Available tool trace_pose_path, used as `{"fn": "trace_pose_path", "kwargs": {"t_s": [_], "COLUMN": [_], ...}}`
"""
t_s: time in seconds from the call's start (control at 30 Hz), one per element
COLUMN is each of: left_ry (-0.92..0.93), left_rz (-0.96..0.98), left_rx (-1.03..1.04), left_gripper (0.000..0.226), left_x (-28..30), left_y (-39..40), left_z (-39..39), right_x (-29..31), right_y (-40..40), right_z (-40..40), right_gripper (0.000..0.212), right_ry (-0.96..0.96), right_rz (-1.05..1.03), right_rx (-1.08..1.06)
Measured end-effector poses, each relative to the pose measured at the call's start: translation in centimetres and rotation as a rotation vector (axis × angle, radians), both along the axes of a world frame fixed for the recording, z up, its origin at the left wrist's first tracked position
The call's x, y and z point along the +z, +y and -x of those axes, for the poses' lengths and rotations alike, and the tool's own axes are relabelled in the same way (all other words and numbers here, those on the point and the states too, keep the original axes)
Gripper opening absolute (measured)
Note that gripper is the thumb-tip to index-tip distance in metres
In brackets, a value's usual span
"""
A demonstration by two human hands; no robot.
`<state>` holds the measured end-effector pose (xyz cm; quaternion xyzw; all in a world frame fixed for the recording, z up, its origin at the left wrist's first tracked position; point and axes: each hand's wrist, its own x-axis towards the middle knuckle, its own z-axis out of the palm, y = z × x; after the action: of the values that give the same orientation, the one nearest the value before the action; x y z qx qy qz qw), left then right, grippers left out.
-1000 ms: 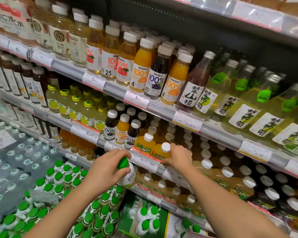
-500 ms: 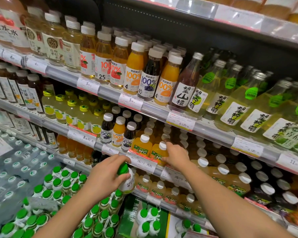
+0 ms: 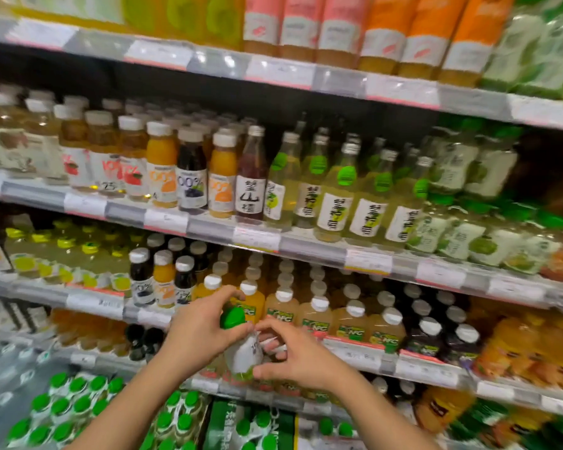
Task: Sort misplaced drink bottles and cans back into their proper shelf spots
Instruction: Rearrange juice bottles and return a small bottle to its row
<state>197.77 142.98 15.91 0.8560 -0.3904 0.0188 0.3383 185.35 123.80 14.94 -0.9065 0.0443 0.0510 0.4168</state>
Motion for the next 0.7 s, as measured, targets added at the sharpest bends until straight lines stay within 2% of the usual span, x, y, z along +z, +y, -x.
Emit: {"fn": "trace_pose_path", "kwargs": {"t_s": [0.27, 0.33, 0.43, 0.53, 0.7], "left_ry": [-0.052, -0.060, -0.074, -0.099, -0.247], "left_rz": [0.015, -0.005, -0.045, -0.109, -0.039], "left_rx": [-0.137, -0.170, -0.237, -0.323, -0.382], "left_gripper": [0.051, 0.049, 0.051, 0.042, 0.040], "left_x": [4.5, 5.4, 6.5, 8.2, 12.6], "left_y": [-7.6, -9.5, -12.0, -14.3, -17.2], "left_z": [6.6, 8.3, 10.4, 12.0, 13.4], "right_x": [1.3, 1.7, 2.7, 4.3, 6.7], "right_y": [-3.4, -4.9, -6.9, -9.2, -12.7], "right_z": [7.2, 9.0, 11.5, 14.3, 17.9], "right_gripper": [0.057, 0.051, 0.055, 0.055, 0.054], "right_ry": [-0.124, -0.158, -0.187, -0.187, -0.230], "right_rz": [-0.134, -0.112, -0.077, -0.027, 0.000], "right_rx": [-0.258, -0.305, -0.343, -0.367, -0.437]}}
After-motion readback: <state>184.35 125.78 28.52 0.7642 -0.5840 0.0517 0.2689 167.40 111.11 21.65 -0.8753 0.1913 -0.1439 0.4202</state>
